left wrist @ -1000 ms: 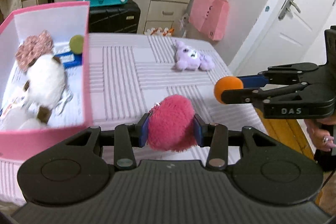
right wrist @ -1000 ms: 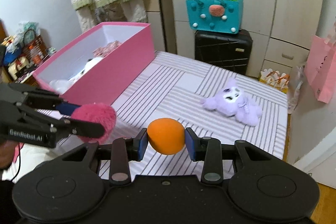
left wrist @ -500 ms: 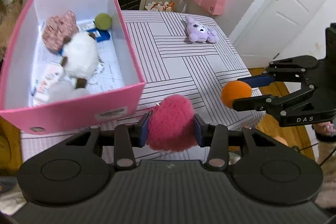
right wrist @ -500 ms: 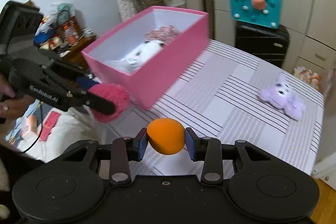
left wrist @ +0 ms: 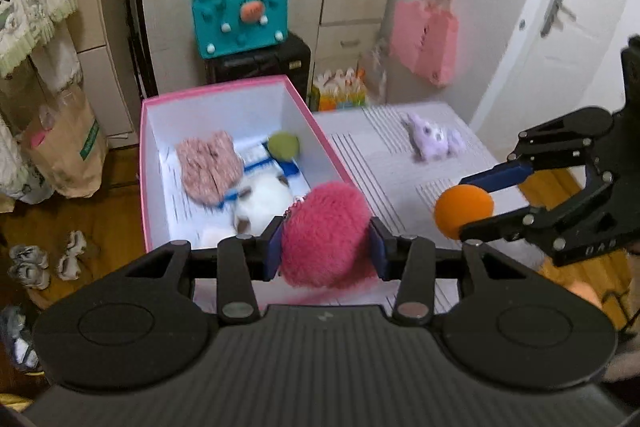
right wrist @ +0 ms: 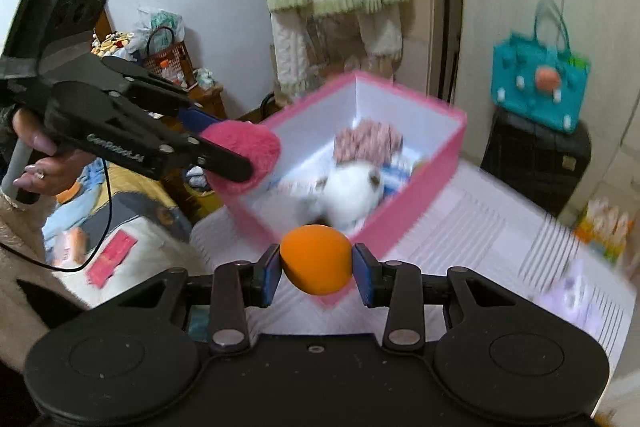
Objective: Organize soft objects
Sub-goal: 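Lift and carry the pompom and orange ball with both grippers over the pink box, then open both grippers to drop the pompom and ball into the box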
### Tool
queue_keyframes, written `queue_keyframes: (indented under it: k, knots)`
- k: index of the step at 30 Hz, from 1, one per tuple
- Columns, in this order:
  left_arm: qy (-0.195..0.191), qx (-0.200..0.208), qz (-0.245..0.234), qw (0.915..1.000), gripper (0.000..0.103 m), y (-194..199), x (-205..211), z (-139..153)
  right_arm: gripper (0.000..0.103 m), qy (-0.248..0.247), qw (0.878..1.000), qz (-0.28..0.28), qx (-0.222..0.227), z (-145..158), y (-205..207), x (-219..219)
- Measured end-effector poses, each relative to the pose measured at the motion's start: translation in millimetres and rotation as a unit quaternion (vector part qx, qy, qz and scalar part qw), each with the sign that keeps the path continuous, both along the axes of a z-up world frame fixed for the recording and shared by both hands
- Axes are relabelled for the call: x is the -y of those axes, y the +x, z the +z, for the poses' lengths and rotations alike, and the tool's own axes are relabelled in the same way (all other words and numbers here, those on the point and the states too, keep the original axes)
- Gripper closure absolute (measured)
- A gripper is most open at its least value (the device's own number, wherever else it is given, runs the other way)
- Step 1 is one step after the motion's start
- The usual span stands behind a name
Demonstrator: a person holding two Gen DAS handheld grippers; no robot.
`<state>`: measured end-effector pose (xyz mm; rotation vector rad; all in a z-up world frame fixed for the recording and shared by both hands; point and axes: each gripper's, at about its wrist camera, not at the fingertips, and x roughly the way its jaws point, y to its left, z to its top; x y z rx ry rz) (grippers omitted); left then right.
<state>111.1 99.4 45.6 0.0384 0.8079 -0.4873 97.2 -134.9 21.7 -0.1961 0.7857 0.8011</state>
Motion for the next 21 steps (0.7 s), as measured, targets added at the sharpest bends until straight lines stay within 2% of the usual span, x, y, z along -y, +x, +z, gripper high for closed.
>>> queue_keyframes:
  k: [3,6,10,14,16,21]
  knots:
    - [-0.032,-0.005,0.014,0.9994,0.060,29.1,-13.1,-7.8,0.059,-0.005,0.999,0.004,0.037,5.5,15.7,-19.2]
    - [-0.050,-0.036,0.020,0.9979,0.060,66.4,-15.3,-20.2,0.059,-0.014,0.998,0.011,0.066,3.2,36.7,-37.4]
    - [-0.047,-0.049,0.032,0.9972,0.060,110.0,-15.2,-36.5,0.059,-0.022,0.996,0.002,0.081,-8.1,72.5,-55.7]
    - [-0.084,-0.062,0.073,0.9919,0.060,153.3,-24.8,-57.8,0.059,-0.059,0.991,-0.018,0.116,-25.1,107.2,-68.8]
    - [-0.098,-0.079,0.095,0.9875,0.060,172.7,-27.6,-71.2,0.059,-0.073,0.989,-0.026,0.123,-33.2,124.8,-72.9]
    - [-0.109,-0.109,0.106,0.9824,0.060,204.4,-23.8,-95.5,0.059,-0.090,0.988,-0.020,0.120,-48.2,160.2,-84.8]
